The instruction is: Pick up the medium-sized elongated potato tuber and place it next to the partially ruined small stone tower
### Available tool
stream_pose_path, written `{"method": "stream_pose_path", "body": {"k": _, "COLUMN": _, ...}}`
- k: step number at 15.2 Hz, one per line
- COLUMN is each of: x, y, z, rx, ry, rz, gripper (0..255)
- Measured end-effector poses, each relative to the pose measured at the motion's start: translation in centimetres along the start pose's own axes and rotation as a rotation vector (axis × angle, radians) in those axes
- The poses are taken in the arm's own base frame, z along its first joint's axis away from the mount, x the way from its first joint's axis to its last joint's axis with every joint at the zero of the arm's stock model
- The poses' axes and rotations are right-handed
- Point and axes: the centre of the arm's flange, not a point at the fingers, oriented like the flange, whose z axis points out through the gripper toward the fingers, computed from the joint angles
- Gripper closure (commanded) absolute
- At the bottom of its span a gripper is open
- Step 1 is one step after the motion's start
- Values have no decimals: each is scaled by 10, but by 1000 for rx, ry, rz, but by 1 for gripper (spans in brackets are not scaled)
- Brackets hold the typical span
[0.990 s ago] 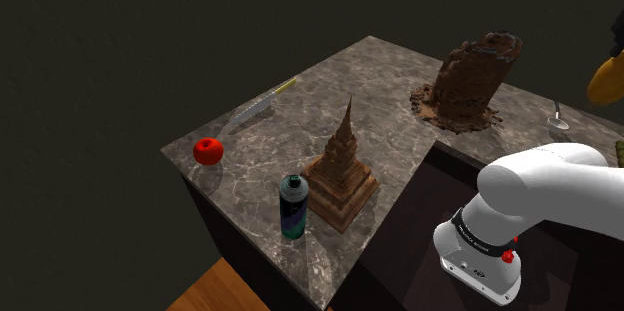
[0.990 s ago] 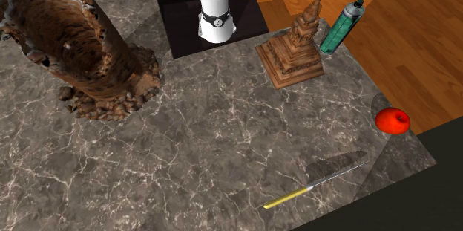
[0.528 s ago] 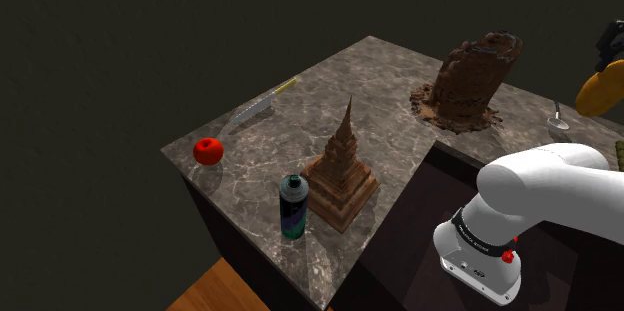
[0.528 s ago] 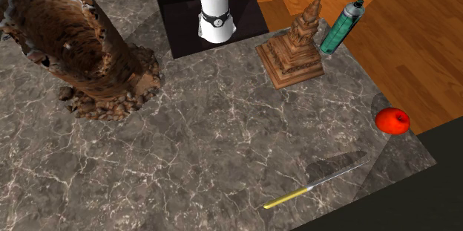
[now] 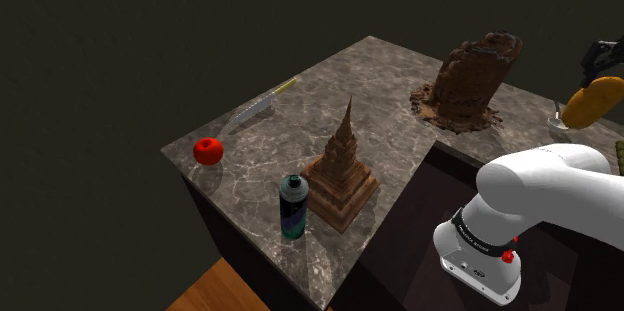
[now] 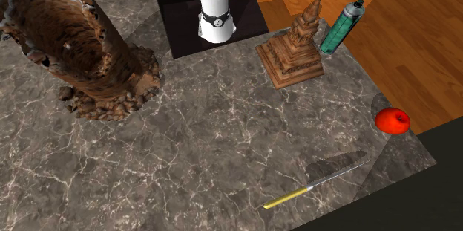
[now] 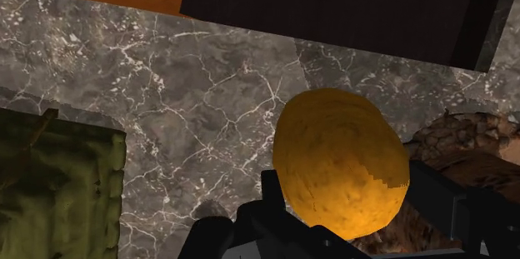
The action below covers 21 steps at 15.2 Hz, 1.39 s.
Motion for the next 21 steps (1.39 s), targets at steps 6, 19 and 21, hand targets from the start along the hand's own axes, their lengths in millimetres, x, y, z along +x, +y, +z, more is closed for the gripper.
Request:
{"method": "stream_pose_path", "body": {"k": 6, "x": -1, "y": -4, "z": 32, "rx": 0, "ry": 0, "rz": 0, "gripper": 255}}
{"method": "stream_pose_path", "body": {"k": 19, "x": -2, "y": -9, "z": 100, "rx": 0, "ry": 0, "rz": 0, "gripper": 255}}
{"method": "stream_pose_path", "body": {"k": 21, "x": -3, "y": -10, "z": 110, "rx": 0, "ry": 0, "rz": 0, "gripper": 255}}
